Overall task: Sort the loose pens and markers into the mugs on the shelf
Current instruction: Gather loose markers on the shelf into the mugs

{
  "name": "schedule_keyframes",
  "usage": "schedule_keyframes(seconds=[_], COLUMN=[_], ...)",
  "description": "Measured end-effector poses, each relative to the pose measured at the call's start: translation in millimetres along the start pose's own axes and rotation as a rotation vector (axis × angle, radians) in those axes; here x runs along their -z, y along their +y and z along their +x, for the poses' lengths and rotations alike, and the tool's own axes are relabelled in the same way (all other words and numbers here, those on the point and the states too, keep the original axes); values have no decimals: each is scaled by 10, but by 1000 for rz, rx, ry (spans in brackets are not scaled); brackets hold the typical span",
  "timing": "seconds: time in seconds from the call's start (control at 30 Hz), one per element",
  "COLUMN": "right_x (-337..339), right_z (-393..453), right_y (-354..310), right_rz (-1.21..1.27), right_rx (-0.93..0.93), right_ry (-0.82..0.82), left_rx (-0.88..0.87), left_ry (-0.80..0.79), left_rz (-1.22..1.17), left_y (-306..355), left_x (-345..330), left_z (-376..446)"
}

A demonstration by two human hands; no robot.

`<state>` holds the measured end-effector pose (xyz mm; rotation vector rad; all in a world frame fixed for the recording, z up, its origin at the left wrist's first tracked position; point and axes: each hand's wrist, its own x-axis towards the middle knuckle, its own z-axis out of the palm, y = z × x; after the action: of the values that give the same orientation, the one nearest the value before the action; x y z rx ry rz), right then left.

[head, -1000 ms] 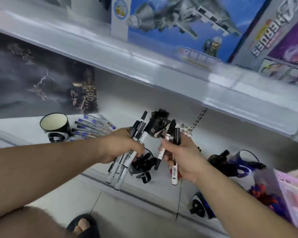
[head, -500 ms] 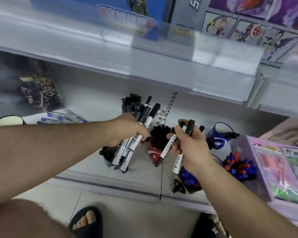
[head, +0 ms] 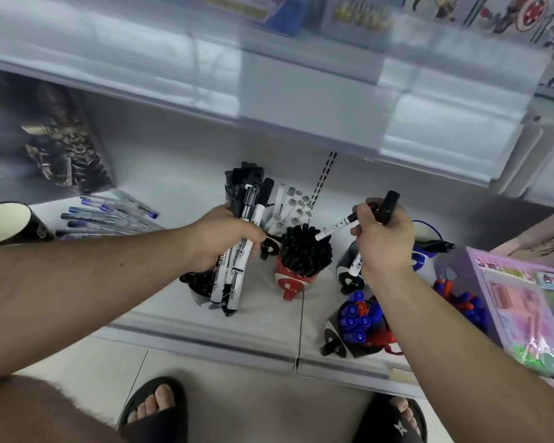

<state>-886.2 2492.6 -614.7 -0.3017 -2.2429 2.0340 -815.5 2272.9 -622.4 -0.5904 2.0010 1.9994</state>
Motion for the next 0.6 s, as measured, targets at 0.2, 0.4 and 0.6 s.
schedule_keyframes(seconds=[0.2,0.4,0.6], right_x=[-114,-427,-924], right_z=[-200,-631,-678], right_y=[-56,-17,284], right_rz=[-9,-140,-266], right_rx=[20,70,150], right_ry=[-51,-297,-313], left_rx=[-3,16,41], left_ry=[-23,93,169], left_rz=[6,13,-106], left_y=[-11,-101,-179], left_x=[140,531,808], left_z=[-50,-252,-377])
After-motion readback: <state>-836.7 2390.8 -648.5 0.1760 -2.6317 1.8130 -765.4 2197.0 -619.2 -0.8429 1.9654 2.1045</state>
